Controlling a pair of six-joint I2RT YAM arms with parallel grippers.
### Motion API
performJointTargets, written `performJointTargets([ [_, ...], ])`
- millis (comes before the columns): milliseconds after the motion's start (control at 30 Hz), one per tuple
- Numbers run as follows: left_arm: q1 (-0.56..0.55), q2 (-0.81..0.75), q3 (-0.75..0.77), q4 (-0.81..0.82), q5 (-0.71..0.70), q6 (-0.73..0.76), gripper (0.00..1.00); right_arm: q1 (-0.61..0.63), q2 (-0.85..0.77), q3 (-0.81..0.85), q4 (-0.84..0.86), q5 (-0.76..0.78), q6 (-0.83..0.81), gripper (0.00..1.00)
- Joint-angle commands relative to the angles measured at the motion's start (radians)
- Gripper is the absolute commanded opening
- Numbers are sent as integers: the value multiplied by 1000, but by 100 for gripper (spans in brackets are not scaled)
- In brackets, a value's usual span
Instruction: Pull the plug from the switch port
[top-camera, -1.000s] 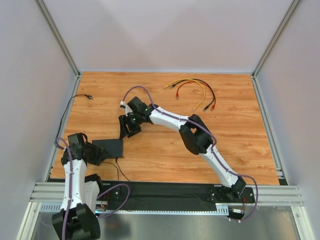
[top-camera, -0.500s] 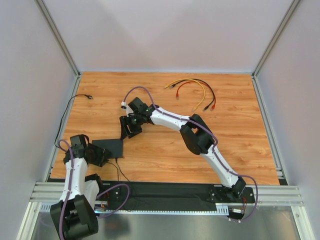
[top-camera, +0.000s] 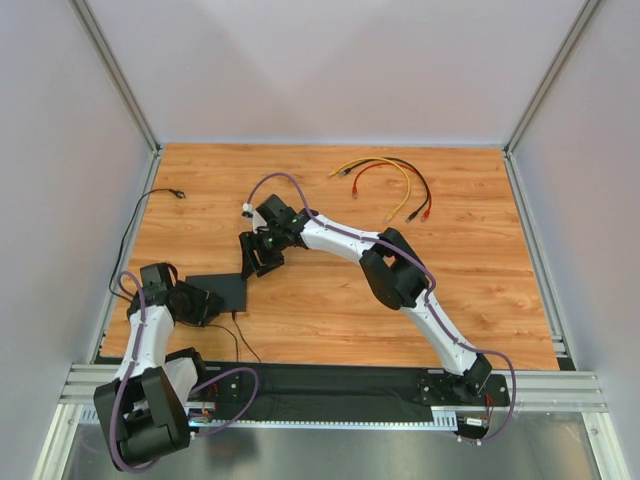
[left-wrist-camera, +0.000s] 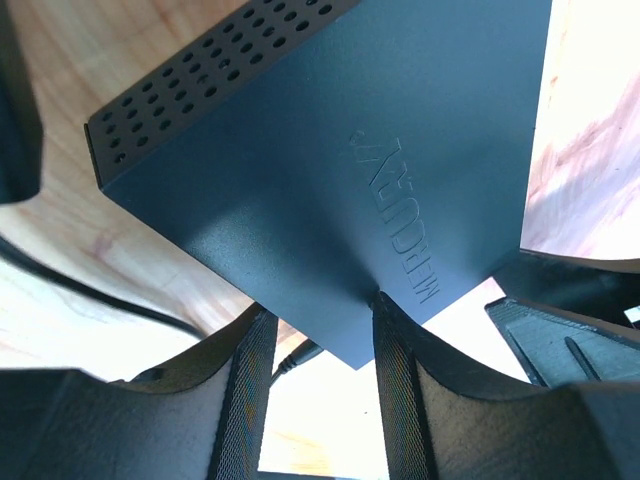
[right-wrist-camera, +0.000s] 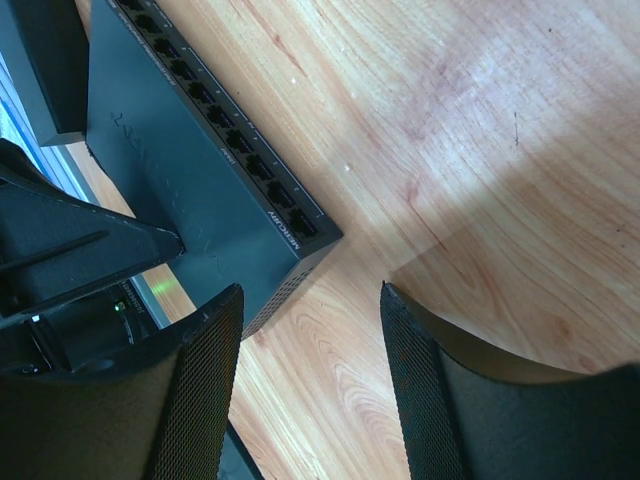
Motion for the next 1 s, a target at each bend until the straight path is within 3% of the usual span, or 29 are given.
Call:
performJointTargets([
  [0,-3,36,-4,26,-70,10,48,-7,-25,8,41,-16,23,59],
  [533,-5,76,20,65,-68,9,46,-7,7,8,106,-80,94,51],
  [967,-3,151,31,133,-47,6,45,-7,67,74,86,-74,108,50],
])
